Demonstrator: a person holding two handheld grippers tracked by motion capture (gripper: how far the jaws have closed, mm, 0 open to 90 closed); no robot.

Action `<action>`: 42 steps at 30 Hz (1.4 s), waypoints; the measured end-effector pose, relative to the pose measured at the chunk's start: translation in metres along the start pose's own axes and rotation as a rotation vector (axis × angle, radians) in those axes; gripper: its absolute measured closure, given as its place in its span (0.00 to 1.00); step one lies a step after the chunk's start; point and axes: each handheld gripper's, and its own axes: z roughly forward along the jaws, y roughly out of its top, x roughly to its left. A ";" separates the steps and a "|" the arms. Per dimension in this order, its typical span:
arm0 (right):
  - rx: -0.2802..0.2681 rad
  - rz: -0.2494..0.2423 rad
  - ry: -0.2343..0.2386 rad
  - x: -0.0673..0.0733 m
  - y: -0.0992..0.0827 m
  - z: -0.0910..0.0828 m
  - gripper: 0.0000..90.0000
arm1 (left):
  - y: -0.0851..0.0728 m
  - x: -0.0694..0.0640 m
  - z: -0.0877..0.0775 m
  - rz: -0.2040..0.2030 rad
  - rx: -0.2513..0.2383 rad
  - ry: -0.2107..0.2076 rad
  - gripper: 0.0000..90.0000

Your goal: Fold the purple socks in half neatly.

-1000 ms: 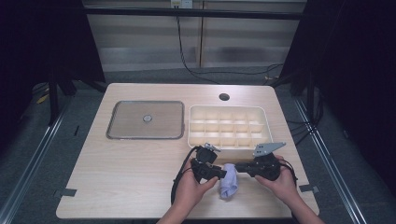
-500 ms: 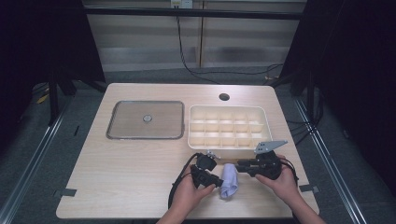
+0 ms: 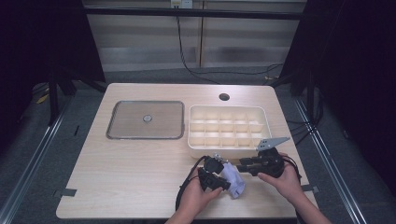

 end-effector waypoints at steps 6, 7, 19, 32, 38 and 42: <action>0.012 0.008 0.033 0.003 0.006 0.002 0.68 | -0.002 0.001 -0.002 0.007 -0.004 -0.004 0.79; 0.030 0.015 0.029 0.005 0.006 0.003 0.68 | -0.003 0.002 -0.004 0.007 -0.010 0.001 0.79; 0.106 0.058 0.047 0.005 0.007 0.013 0.64 | -0.008 0.025 -0.031 0.027 -0.051 0.067 0.72; 0.160 0.204 0.063 -0.005 0.000 0.014 0.60 | -0.030 0.056 -0.049 0.036 -0.093 0.187 0.60; 0.189 0.246 0.082 -0.007 0.000 0.016 0.60 | -0.040 0.066 -0.054 0.039 -0.106 0.227 0.54; 0.198 0.293 0.090 -0.009 0.000 0.017 0.60 | -0.046 0.073 -0.057 0.049 -0.121 0.242 0.51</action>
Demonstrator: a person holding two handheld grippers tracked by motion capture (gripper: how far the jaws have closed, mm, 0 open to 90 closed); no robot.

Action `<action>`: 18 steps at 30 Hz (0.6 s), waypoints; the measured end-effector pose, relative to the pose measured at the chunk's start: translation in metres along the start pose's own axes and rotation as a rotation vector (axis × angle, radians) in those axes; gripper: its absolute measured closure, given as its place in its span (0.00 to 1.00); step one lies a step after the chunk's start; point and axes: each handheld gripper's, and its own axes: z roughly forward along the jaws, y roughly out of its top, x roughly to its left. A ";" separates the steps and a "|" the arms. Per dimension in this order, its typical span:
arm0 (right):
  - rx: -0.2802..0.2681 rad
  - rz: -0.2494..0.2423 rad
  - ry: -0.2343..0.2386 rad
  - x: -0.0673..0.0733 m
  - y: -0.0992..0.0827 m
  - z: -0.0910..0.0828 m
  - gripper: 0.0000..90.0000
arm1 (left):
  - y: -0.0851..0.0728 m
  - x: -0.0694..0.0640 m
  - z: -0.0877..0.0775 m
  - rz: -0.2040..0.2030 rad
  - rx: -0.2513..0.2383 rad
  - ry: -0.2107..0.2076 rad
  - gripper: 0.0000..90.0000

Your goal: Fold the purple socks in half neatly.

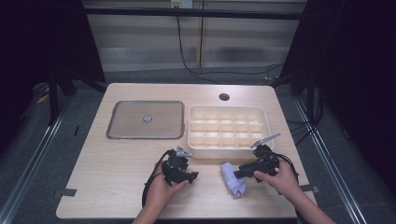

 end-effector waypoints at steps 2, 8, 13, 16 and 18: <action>0.009 0.013 0.005 -0.001 0.000 0.000 0.59 | -0.002 0.001 0.000 0.005 -0.011 0.004 0.49; 0.018 0.045 0.012 -0.003 -0.001 -0.001 0.58 | -0.004 0.005 -0.001 0.011 -0.019 0.017 0.45; 0.035 0.058 0.016 -0.005 -0.001 -0.001 0.58 | -0.005 0.008 -0.003 0.031 -0.028 0.024 0.42; 0.042 0.075 0.019 -0.005 0.000 -0.001 0.58 | -0.006 0.010 -0.004 0.029 -0.033 0.040 0.40; 0.051 0.072 0.023 -0.006 0.001 -0.001 0.58 | -0.007 0.011 -0.005 0.034 -0.035 0.036 0.39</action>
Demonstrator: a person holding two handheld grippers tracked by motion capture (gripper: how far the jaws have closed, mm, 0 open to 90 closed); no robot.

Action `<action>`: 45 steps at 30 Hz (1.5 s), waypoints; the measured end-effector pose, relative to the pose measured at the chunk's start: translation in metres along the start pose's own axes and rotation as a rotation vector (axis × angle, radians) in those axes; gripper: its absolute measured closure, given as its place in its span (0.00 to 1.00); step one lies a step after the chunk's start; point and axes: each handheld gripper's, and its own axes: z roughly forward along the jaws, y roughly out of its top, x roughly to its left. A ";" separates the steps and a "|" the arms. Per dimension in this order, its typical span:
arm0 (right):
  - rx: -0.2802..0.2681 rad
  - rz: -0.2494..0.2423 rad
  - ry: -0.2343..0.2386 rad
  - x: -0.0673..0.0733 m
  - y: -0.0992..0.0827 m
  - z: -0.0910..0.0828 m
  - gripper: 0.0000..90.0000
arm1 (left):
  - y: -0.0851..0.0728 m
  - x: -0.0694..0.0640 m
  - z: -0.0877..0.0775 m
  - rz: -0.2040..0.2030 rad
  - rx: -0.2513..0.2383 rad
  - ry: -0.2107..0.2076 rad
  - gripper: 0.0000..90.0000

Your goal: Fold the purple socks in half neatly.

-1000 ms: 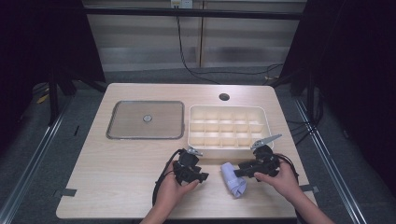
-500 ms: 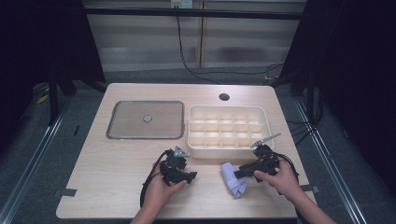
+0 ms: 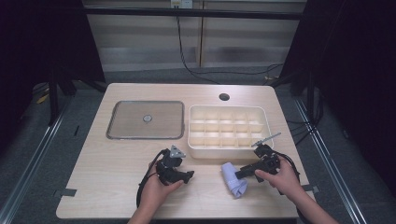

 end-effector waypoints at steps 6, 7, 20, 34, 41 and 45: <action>0.007 0.002 0.003 0.001 0.003 0.003 0.58 | -0.003 0.005 -0.004 -0.003 -0.007 0.013 0.38; 0.007 0.000 0.003 0.001 0.004 0.003 0.58 | -0.004 0.005 -0.005 -0.008 -0.012 0.017 0.38; 0.064 -0.001 0.004 0.002 0.006 0.014 0.57 | -0.010 0.009 -0.007 -0.007 -0.013 0.031 0.37; 0.088 0.018 0.029 -0.001 0.003 0.020 0.71 | -0.015 0.013 -0.010 -0.007 -0.029 0.057 0.33; 0.091 0.033 0.036 0.000 0.004 0.019 0.80 | -0.017 0.017 -0.010 0.027 -0.019 0.086 0.31; 0.100 0.037 0.029 0.001 0.005 0.019 0.82 | -0.019 0.018 -0.008 0.034 -0.019 0.093 0.29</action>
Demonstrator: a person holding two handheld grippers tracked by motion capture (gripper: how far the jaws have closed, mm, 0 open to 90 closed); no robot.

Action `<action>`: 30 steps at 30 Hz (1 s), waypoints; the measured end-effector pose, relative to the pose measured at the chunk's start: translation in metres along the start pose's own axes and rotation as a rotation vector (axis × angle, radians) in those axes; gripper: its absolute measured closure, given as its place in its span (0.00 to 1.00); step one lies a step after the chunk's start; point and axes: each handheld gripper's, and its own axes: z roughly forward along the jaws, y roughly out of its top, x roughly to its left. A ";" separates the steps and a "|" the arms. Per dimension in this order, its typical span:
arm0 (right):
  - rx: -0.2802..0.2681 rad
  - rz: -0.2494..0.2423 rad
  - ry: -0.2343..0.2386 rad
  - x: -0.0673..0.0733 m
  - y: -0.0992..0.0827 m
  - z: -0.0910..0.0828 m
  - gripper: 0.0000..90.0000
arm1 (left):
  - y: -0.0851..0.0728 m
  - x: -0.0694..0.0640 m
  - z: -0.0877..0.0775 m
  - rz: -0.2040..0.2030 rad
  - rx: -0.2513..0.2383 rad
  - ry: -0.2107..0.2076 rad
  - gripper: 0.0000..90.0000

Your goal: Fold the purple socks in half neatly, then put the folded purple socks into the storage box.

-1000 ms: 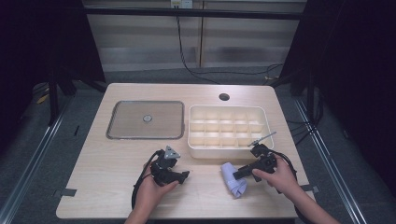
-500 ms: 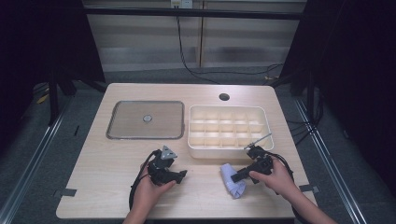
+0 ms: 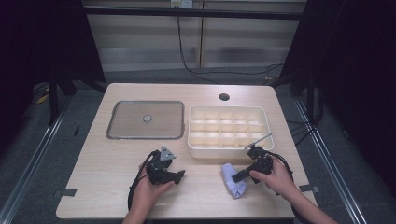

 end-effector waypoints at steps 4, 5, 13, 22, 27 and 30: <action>0.004 0.006 0.009 -0.001 0.001 -0.001 0.83 | -0.001 0.001 0.001 0.000 -0.006 0.002 0.28; 0.005 0.009 0.012 -0.001 0.001 -0.001 0.83 | -0.001 0.001 0.001 0.003 -0.004 0.005 0.28; 0.017 0.003 0.026 0.000 0.003 -0.005 0.84 | -0.003 0.003 0.003 0.002 -0.001 0.007 0.28; 0.019 -0.009 0.023 0.003 0.007 -0.013 0.84 | -0.005 0.005 0.005 0.002 -0.004 0.006 0.26; 0.022 -0.020 0.015 0.006 0.011 -0.020 0.84 | -0.007 0.005 0.005 0.007 -0.014 0.004 0.24; 0.030 -0.025 0.012 0.007 0.013 -0.026 0.84 | -0.008 0.005 0.006 0.011 -0.027 0.004 0.22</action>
